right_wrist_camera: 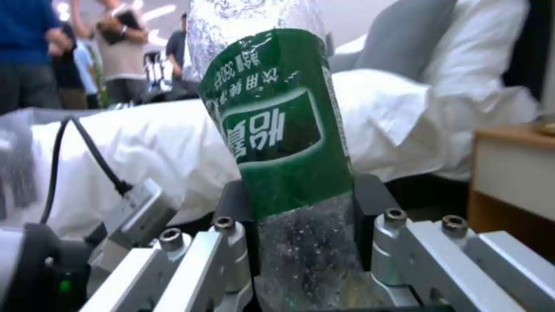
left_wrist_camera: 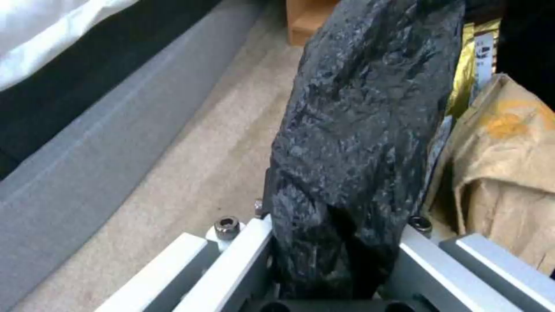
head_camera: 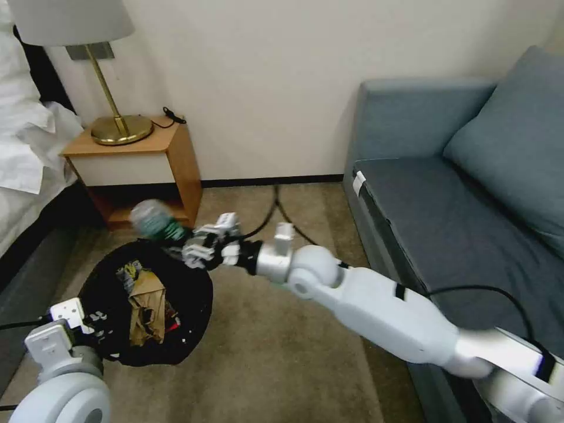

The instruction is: Pick up the trash bin, then pick up the garbage on the floor and place it into the trash bin.

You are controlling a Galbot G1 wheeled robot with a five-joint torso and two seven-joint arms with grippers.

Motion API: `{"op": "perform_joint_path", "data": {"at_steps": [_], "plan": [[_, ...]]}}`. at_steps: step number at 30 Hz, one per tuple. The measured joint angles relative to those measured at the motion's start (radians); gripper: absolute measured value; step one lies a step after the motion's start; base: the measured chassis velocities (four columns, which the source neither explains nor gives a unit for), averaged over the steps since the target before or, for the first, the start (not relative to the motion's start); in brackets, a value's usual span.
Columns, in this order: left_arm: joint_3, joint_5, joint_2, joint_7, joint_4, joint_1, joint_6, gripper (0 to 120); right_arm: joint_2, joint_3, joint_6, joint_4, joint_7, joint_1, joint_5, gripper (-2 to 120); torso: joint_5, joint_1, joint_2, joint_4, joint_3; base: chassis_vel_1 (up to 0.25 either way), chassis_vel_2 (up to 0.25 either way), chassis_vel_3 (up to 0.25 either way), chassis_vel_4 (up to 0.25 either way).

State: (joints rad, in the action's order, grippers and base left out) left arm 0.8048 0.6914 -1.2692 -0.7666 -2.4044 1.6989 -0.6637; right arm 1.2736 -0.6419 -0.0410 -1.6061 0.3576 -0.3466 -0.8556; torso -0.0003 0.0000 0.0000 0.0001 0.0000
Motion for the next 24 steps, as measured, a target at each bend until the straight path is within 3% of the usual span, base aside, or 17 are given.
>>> {"op": "perform_joint_path", "data": {"at_steps": [13,24], "plan": [[0.0,0.001,-0.003,0.001,-0.011,0.007,0.0,1,0.185,-0.138,-0.031,0.19,0.002,0.037,0.075,28,0.0,0.0,0.0,0.0,0.0,0.0,0.0,0.0,0.0],[0.007,-0.003,-0.014,0.001,-0.021,0.019,0.0,1,0.229,-0.18,-0.059,0.245,0.006,0.012,0.109,28,0.0002,0.0,0.0,0.0,0.0,0.0,0.0,0.0,0.0]]}}
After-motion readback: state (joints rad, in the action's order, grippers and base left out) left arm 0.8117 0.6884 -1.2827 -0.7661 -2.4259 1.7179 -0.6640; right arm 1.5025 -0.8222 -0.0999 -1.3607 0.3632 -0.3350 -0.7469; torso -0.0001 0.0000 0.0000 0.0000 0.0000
